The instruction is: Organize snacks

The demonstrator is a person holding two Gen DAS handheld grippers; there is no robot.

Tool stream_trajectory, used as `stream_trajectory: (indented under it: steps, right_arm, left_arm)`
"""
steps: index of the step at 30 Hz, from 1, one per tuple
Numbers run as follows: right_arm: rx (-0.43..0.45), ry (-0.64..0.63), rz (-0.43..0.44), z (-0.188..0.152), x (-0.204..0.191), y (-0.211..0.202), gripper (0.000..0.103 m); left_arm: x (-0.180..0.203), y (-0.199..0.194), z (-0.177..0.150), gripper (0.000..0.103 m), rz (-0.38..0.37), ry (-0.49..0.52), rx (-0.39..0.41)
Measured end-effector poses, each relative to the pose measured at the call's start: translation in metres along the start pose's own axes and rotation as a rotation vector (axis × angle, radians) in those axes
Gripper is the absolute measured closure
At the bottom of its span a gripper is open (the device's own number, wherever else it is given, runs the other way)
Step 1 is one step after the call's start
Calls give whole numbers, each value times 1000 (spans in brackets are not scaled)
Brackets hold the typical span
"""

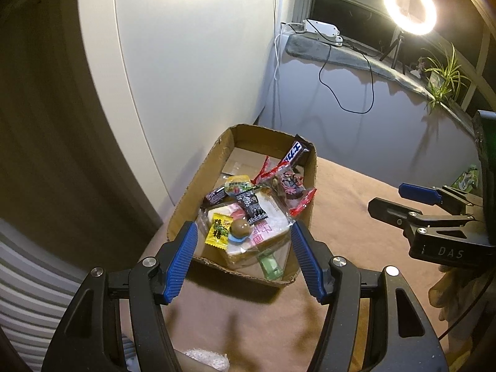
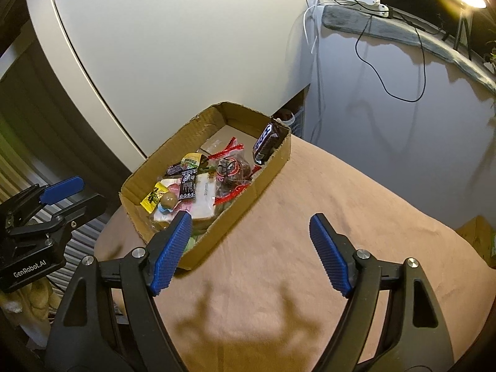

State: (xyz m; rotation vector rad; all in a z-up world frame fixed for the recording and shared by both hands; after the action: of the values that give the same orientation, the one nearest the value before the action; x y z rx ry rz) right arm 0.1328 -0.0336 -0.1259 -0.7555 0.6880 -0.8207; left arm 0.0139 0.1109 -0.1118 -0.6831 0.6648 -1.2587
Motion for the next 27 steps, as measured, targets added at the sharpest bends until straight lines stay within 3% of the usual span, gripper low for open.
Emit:
stream_trajectory:
  steps: [27]
  right_arm:
    - [2, 4, -4, -7, -1, -5, 22]
  left_arm:
    - [3, -8, -1, 40, -6, 5, 9]
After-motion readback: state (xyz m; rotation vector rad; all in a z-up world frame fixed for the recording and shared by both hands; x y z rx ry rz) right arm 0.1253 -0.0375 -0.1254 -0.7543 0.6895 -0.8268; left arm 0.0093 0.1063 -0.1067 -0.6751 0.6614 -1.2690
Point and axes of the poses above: each gripper's, at about its wrist camera, not at the fingertips, and y roughly the way its jaws point, x to its right, z to its top, the point moved 4 cm from there along y, roughly the way its jaws point, and after that the axes turned 11 degrees about y, right-handed, at the moved point
